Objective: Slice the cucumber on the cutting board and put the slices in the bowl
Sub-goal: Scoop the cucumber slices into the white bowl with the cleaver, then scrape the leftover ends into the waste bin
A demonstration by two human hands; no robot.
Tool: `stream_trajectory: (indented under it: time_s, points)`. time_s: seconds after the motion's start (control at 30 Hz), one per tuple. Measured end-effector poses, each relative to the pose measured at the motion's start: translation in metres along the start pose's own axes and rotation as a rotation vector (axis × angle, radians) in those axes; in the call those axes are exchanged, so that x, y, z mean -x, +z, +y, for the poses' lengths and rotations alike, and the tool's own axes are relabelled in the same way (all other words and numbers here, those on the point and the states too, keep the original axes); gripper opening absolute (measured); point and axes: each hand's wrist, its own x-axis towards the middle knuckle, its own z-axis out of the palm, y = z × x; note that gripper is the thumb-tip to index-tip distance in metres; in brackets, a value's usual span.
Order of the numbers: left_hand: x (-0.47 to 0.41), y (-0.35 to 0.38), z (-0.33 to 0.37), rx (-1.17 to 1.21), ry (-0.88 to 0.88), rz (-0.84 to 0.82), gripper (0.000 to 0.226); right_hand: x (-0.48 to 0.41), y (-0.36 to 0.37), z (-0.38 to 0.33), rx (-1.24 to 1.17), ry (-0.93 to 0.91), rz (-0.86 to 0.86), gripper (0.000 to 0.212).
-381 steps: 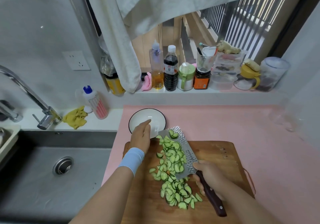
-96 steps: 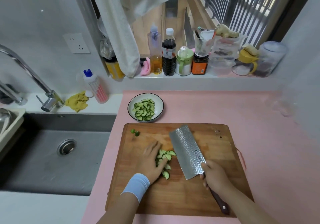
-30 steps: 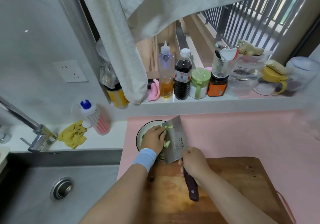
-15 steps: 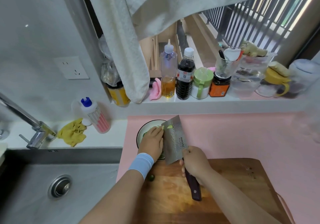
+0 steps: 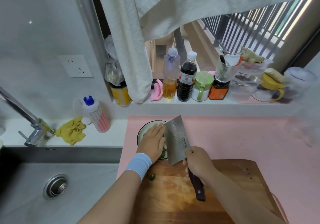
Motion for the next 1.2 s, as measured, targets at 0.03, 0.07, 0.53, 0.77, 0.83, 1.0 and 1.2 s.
stream_trajectory:
  time_s: [0.03, 0.07, 0.53, 0.77, 0.83, 1.0, 1.2]
  points:
    - [0.003, 0.0, 0.003, -0.016, 0.074, -0.015, 0.059, 0.001, 0.001, -0.001, 0.003, -0.006, 0.004, 0.028]
    - [0.005, 0.002, 0.004, -0.062, 0.133, -0.045, 0.063, 0.002, 0.003, -0.001, 0.007, -0.013, 0.011, 0.028]
    - [0.038, -0.007, -0.002, -0.114, 0.038, -0.009, 0.041, 0.005, 0.008, -0.007, 0.009, -0.042, 0.105, 0.026]
    - [0.068, -0.01, 0.04, 0.087, -0.07, 0.186, 0.046, 0.029, -0.033, 0.014, 0.337, -0.267, 0.222, 0.035]
    - [0.086, -0.011, 0.067, 0.081, -0.13, 0.199, 0.042, 0.045, -0.052, 0.026, 0.46, -0.318, 0.247, 0.037]
    - [0.117, -0.008, 0.106, 0.166, -0.254, 0.281, 0.024, 0.074, -0.095, 0.066, 0.705, -0.409, 0.217, 0.024]
    - [0.139, -0.005, 0.144, 0.126, -0.295, 0.425, 0.024, 0.097, -0.126, 0.133, 0.936, -0.532, 0.272, 0.035]
